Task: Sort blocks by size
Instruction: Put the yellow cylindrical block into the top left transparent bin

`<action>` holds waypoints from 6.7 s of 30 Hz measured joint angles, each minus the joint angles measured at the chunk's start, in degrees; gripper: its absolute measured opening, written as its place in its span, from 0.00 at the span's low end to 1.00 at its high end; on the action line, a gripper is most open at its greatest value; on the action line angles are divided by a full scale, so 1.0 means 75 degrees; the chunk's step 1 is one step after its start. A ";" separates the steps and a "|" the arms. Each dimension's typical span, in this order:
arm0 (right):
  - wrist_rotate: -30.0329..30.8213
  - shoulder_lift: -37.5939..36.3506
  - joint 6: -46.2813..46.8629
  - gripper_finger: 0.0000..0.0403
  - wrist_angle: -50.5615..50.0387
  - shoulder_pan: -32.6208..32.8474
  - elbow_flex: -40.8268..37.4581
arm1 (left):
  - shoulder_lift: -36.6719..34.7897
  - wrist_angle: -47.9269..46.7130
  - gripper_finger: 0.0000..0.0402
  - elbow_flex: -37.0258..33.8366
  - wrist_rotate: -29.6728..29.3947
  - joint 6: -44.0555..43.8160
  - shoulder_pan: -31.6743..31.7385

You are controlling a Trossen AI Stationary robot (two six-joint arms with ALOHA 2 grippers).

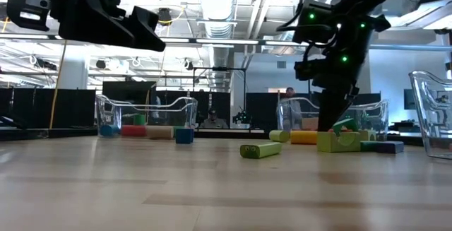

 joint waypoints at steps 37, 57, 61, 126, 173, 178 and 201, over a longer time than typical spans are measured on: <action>-0.0024 -0.0568 -0.0989 0.59 -0.1039 0.1361 0.0694 | 0.0000 -0.0297 0.53 0.0006 -0.0028 -0.0085 0.0003; -0.0018 -0.0568 -0.1658 0.59 0.0156 0.1856 0.0694 | 0.0000 -0.0317 0.53 0.0006 -0.0941 -0.0087 0.0000; 0.0190 -0.0568 -0.1667 0.59 0.0467 0.1759 0.0694 | 0.0000 -0.0326 0.53 0.0006 -0.1921 0.0002 0.0006; 0.0703 -0.0755 -0.0571 0.55 0.2654 0.0579 -0.0446 | 0.0000 -0.0691 0.53 0.0009 -0.2045 -0.0038 0.0004; -0.0791 0.2174 -0.2996 0.55 0.1705 -0.0827 0.0988 | 0.0000 -0.0793 0.53 0.0000 -0.2028 -0.0059 0.0006; -0.0757 0.2110 -0.2901 0.51 0.1715 -0.0707 0.0976 | 0.0000 -0.0794 0.53 0.0000 -0.2025 -0.0059 0.0009; -0.1072 0.1001 -0.2067 0.38 0.2044 0.0720 0.0946 | 0.0000 -0.0237 0.53 0.0000 -0.2006 0.0773 0.0009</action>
